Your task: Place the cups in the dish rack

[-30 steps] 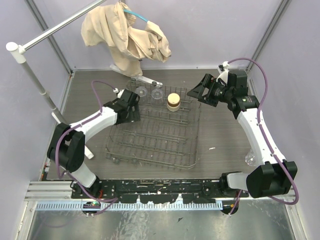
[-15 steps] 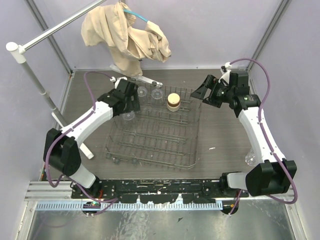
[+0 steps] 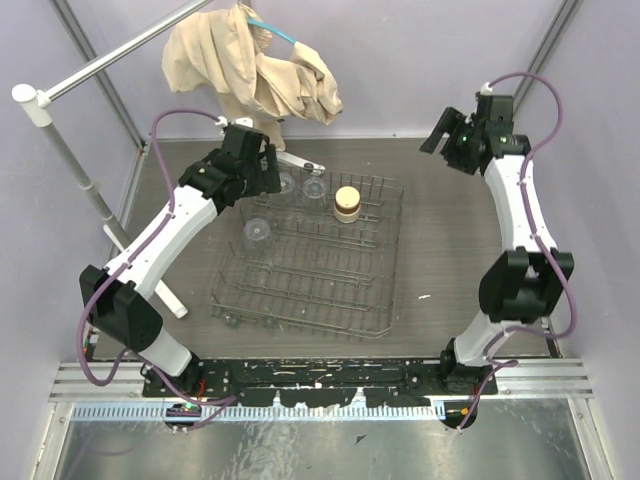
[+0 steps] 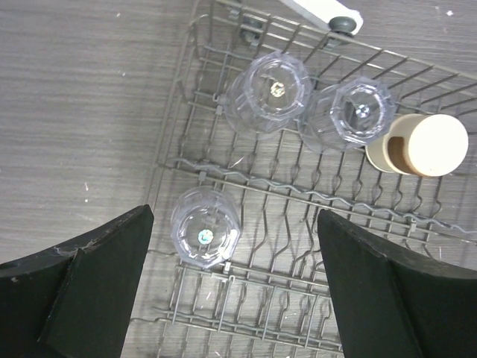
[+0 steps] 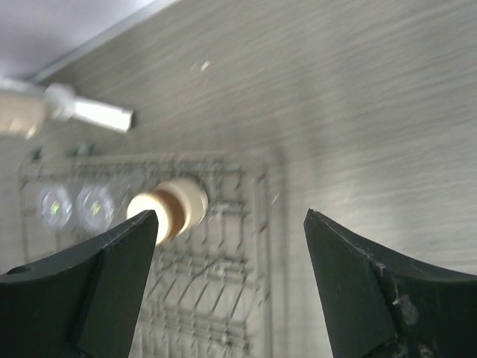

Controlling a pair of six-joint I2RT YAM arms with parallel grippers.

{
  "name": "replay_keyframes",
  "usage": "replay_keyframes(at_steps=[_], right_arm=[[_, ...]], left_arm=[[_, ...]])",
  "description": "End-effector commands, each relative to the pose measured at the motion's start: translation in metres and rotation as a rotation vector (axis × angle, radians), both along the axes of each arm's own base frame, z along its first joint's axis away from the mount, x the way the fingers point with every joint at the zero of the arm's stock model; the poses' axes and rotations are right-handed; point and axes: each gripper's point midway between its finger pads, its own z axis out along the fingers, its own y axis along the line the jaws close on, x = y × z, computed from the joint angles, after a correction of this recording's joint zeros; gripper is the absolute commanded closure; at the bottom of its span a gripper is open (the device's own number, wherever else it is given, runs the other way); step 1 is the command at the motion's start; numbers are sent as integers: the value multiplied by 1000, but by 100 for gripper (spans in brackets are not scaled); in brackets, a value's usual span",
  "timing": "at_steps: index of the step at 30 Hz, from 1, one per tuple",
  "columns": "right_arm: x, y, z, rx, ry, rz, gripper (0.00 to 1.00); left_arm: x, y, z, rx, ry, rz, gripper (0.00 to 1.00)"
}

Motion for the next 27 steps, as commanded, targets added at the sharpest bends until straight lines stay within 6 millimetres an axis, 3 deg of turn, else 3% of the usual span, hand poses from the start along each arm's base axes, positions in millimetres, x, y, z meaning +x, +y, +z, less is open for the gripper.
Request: replay_keyframes(at_steps=[1, 5, 12, 18, 27], right_arm=[[49, -73, 25, -179, -67, -165, 15], [92, -116, 21, -201, -79, -232, 15], [147, -163, -1, -263, -171, -284, 13], [178, -187, -31, -274, -210, -284, 12], [210, -203, -50, -335, -290, -279, 12]], left_arm=[[6, -15, 5, 11, 23, -102, 2], [11, -27, 11, -32, 27, -155, 2], [18, -32, -2, -111, 36, -187, 2], [32, -31, -17, -145, 53, -180, 2], [42, -32, -52, -173, 120, -160, 2]])
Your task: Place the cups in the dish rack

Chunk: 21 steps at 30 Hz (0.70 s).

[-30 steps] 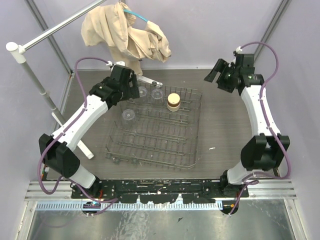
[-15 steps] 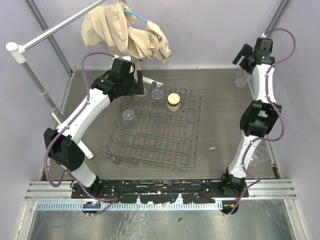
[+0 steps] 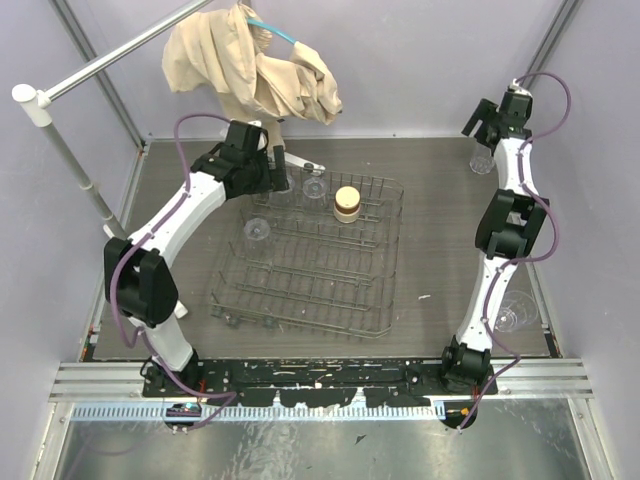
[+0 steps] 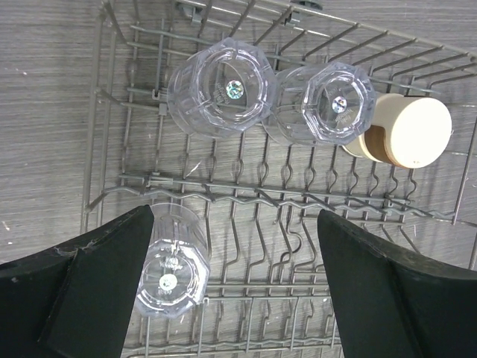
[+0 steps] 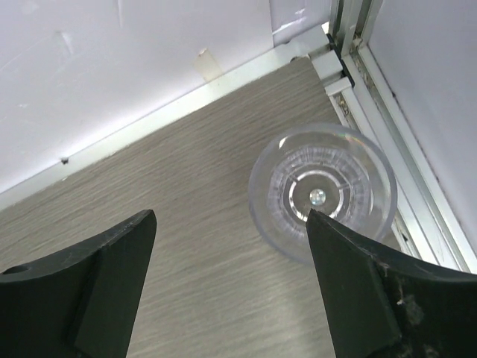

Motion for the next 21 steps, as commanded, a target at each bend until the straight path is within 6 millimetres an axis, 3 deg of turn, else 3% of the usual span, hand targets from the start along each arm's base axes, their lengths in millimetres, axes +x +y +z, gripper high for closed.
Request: replay_keyframes(at_steps=[1, 5, 6, 10, 21], right_arm=[[27, -17, 53, -103, -183, -9, 12], [34, -22, 48, -117, -195, -17, 13], [37, -22, 35, -112, -178, -16, 14], [39, -25, 21, -113, -163, -23, 17], [41, -30, 1, -117, -131, -36, 26]], left_arm=[[9, -6, -11, -40, 11, -6, 2], [12, -7, -22, -39, 32, -5, 2], [12, -7, -23, -40, 36, -6, 2], [15, -8, -29, -41, 50, -2, 2], [21, -12, -35, -48, 73, -5, 2]])
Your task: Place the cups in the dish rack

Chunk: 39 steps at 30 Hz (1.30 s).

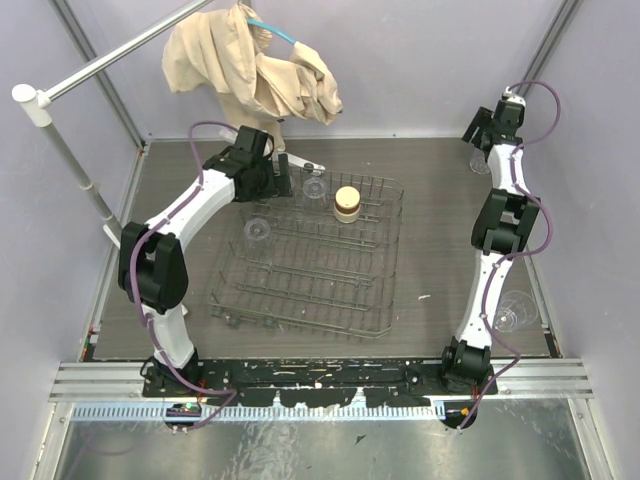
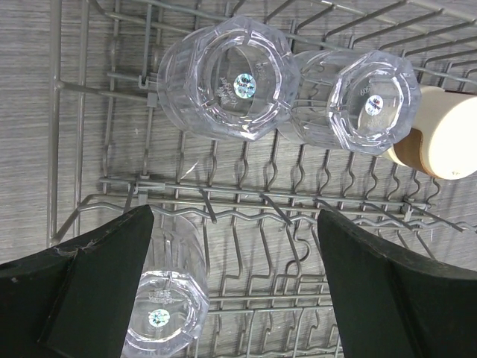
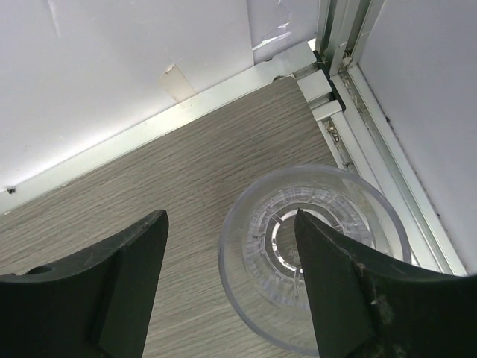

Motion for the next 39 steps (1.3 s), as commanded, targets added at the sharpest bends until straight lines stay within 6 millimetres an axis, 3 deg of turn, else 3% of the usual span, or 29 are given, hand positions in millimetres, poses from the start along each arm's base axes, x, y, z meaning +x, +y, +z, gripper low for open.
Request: replay_keyframes(at_steps=[1, 7, 13, 20, 23, 26, 27, 31, 33, 34, 35, 39], right_arm=[[11, -11, 42, -47, -104, -20, 27], [12, -11, 35, -37, -97, -21, 41], [12, -11, 25, -30, -79, -22, 43], [12, -9, 16, -13, -67, -17, 56], [11, -10, 16, -17, -62, -20, 73], [10, -10, 18, -21, -60, -26, 97], [9, -10, 20, -21, -59, -25, 99], [4, -7, 38, -19, -72, -20, 99], [-2, -4, 61, -8, -93, -16, 99], [-5, -1, 60, 3, -83, -15, 99], [-11, 3, 83, 12, -109, -9, 99], [-39, 23, 131, 70, -148, 9, 99]], left_arm=[[10, -4, 15, -34, -35, 1, 2], [9, -3, 16, -28, -34, 1, 2], [9, -2, 13, -23, -27, 4, 2], [9, -1, 10, -16, -19, 7, 2], [10, 0, 10, -14, -14, 10, 2], [11, -1, 13, -16, -14, 10, 2], [11, -2, 15, -21, -15, 6, 1], [10, -9, 27, -62, -18, -8, 1], [9, -13, 34, -94, -13, -10, 1], [8, -15, 38, -111, -12, -11, 1], [6, -18, 42, -130, -12, -14, 1], [-3, -32, 56, -236, 5, -25, 1]])
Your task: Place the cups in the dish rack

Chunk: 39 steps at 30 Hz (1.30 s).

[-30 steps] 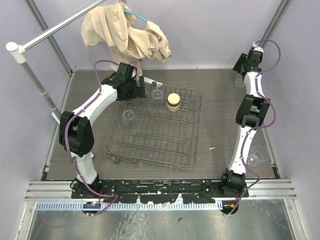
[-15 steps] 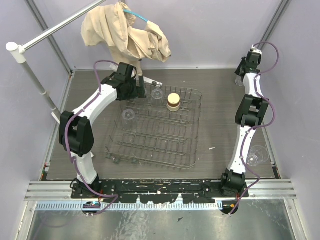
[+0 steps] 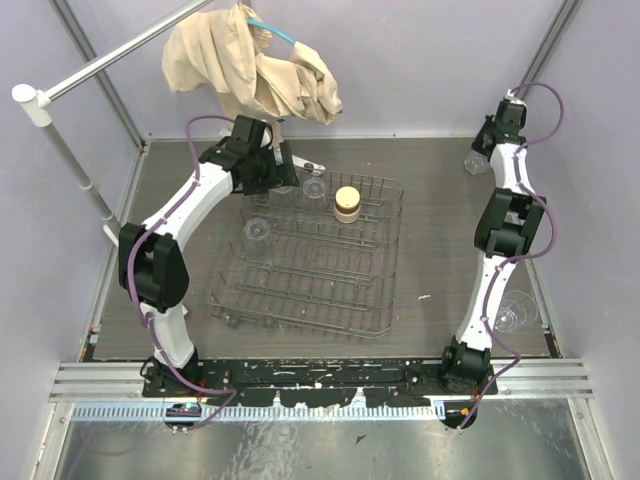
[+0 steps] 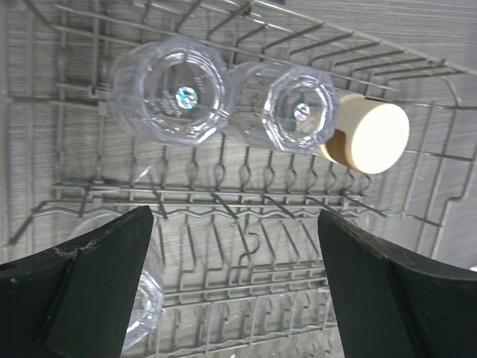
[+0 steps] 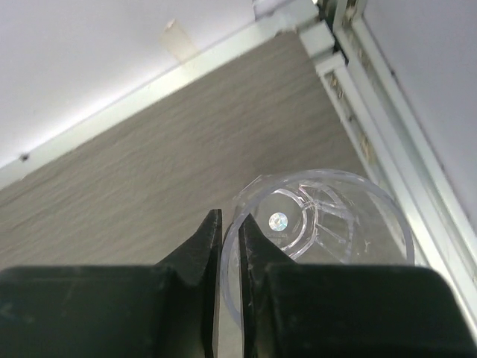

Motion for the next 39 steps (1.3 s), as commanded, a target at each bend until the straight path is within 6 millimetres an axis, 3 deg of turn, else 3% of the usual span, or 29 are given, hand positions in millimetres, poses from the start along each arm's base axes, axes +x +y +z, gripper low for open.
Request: replay_keyframes(at_steps=[1, 3, 4, 6, 9, 15, 21, 27, 30, 33, 39], right_arm=[[-30, 25, 141, 57, -203, 20, 99], [-53, 42, 152, 122, -214, 46, 99], [-63, 53, 172, 156, -254, 64, 99], [-86, 76, 184, 234, -300, 114, 99], [-125, 109, 223, 324, -382, 183, 99], [-183, 163, 252, 400, -440, 278, 99], [-217, 218, 279, 484, -468, 388, 99], [-257, 268, 316, 602, -506, 539, 100], [-282, 296, 325, 687, -511, 621, 99], [-300, 308, 333, 816, -555, 662, 99], [-305, 316, 341, 947, -578, 685, 99]], left_arm=[[-11, -20, 31, -162, 16, -24, 1], [-16, -29, 37, -228, 38, -35, 1], [-18, -34, 42, -260, 44, -42, 1], [-24, -43, 57, -330, 45, -65, 1], [-31, -54, 77, -417, 45, -96, 1], [-40, -77, 105, -635, 66, -135, 1], [-48, -89, 129, -724, 57, -173, 1], [-51, -86, 137, -724, 37, -164, 1], [-51, -89, 141, -757, 49, -161, 2], [-50, -94, 146, -801, 61, -154, 2], [-45, -103, 164, -951, 104, -123, 2]])
